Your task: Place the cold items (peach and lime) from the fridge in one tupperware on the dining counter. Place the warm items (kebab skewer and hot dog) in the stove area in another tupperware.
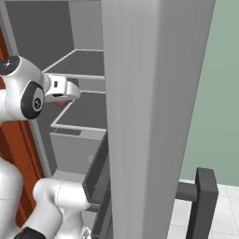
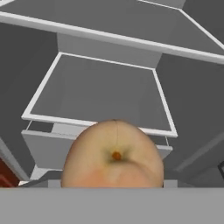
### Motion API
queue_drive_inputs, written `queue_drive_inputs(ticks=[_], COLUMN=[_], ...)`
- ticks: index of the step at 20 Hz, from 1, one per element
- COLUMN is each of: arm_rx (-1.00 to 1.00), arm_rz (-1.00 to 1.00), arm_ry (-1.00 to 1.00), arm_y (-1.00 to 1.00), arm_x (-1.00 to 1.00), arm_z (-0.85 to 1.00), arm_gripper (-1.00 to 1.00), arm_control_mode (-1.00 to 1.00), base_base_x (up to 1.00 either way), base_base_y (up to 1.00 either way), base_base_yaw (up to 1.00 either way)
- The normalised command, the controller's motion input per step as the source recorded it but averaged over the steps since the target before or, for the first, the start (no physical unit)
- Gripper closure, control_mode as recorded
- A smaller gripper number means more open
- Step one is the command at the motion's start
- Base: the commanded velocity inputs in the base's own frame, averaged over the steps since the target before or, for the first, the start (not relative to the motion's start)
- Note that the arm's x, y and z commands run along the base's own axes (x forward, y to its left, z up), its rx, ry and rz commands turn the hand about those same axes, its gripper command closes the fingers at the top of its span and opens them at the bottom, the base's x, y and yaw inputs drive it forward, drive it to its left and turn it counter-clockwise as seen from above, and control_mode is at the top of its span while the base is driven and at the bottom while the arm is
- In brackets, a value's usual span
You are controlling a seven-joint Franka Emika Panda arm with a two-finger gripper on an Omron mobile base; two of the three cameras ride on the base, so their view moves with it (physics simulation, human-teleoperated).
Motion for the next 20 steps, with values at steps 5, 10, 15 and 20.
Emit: queue_drive_inputs(ticks=[5,10,15,20], arm_rx=[-0.02,0.0,0.0,0.0], arm_rz=[0.0,0.0,0.0,0.0], arm_ry=[-0.18,-0.03,0.0,0.0], arm_y=[0.02,0.0,0.0,0.0], arm_x=[-1.0,-0.2,0.0,0.0], arm_z=[-0.17,-0.03,0.0,0.0], arm_gripper=[1.0,1.0,1.0,1.0], arm_control_mode=[-1.0,1.0,1.0,1.0], base_base_x=[0.0,-0.8,-1.0,-1.0], base_base_y=[0.0,0.04,0.1,0.13], base_base_yaw=[0.0,0.0,0.03,0.12])
